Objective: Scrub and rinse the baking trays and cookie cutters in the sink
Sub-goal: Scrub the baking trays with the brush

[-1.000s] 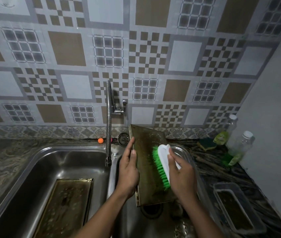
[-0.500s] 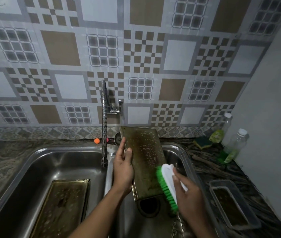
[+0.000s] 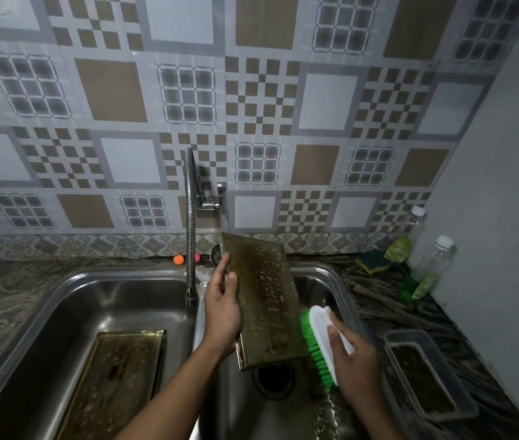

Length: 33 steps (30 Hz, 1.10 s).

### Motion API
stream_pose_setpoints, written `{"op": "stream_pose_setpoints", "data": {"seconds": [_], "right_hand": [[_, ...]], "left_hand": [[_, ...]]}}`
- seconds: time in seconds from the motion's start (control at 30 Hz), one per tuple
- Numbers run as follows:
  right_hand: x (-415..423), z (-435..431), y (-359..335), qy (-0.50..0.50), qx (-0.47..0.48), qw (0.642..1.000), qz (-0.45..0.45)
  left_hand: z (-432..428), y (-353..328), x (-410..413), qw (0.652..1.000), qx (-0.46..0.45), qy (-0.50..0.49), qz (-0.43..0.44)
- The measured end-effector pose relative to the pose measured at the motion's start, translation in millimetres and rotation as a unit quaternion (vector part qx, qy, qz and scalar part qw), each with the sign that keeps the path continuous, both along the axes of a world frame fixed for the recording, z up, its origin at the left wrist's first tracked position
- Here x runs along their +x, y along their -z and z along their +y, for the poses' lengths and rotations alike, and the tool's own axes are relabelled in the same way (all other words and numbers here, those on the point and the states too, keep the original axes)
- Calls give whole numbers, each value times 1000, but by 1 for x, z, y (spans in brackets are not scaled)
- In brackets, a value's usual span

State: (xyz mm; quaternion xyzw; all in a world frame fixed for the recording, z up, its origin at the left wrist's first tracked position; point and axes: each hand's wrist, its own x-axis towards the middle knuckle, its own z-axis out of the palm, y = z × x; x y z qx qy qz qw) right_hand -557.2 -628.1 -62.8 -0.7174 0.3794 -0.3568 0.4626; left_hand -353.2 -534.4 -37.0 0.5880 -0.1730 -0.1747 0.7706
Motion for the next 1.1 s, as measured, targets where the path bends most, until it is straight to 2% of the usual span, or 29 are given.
{"op": "stream_pose_setpoints", "data": {"seconds": [0.17,0.37,0.43,0.57,0.67,0.73,0.8,0.87,1.0,1.1], "right_hand": [[5,-3,-24,-45,-8,999,26],[8,41,-44,-122,-34,985,113],[3,48,-39,-102,-89,979,152],[-6,50,-33,24,-150,977,150],[-12,45,-31,66,-100,987,103],[-15,38,-29,71,-42,994,77],[-15,32,-24,68,0,997,42],[-10,32,-16,65,47,997,16],[9,57,-4,18,118,993,12],[35,93,1,-18,121,992,32]], "left_hand": [[4,0,-18,998,46,37,-9],[-5,-11,-54,981,113,124,-94],[-6,-18,-65,980,107,146,-85],[-2,-31,-83,974,50,209,-71],[12,-23,-91,968,76,195,-137],[28,-3,-86,967,141,122,-175],[48,21,-75,950,232,55,-204],[76,44,-62,931,299,33,-208],[127,57,-49,947,303,26,-103],[168,61,-35,950,306,13,-55]]}}
